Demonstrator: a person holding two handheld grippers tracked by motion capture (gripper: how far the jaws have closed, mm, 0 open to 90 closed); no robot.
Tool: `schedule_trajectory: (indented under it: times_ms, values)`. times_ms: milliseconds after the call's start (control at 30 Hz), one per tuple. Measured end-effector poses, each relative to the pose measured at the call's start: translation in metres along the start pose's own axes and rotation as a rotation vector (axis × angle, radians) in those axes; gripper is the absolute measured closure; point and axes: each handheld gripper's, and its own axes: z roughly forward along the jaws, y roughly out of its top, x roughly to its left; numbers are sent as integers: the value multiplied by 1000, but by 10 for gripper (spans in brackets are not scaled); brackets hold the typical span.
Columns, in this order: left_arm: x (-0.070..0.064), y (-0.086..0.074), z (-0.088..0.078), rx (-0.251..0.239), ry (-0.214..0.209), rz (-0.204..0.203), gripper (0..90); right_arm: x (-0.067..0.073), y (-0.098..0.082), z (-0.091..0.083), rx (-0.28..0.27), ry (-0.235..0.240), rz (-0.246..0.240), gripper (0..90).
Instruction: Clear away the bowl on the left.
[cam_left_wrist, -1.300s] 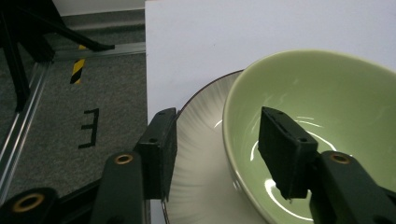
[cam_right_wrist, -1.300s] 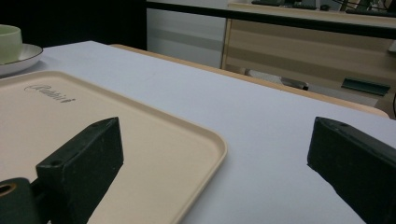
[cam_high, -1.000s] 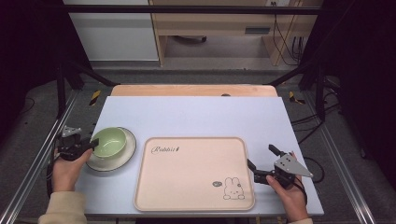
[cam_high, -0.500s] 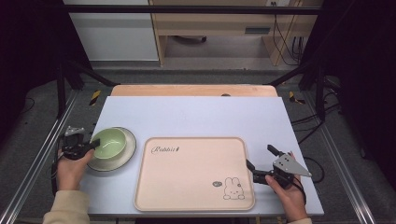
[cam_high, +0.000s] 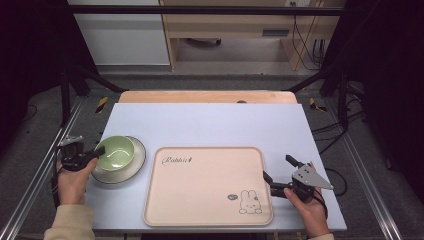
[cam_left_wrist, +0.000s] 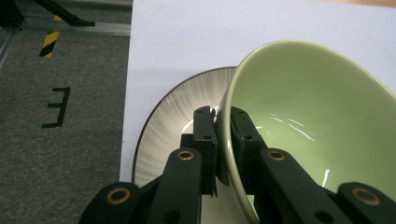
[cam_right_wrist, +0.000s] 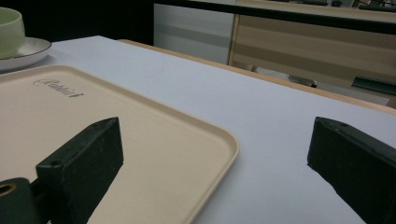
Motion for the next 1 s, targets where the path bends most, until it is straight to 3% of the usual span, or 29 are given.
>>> schedule_trajectory:
  times_ms: [267,467,500,767,1000]
  values:
    - [-8,5,-6,-21,-26,6,829,-1,-1,-1,-1,-4,-2,35]
    - [-16,6,-9,-27,-40,11,826,0,3,2,-22,-11,24,35]
    - [-20,6,-9,-34,-52,15,826,0,6,2,-40,-14,26,35]
    - [-34,11,-9,-44,-113,13,828,-3,4,-1,-38,-12,22,36]
    - [-42,10,-8,-38,-117,27,828,-6,4,-2,-39,-19,19,37]
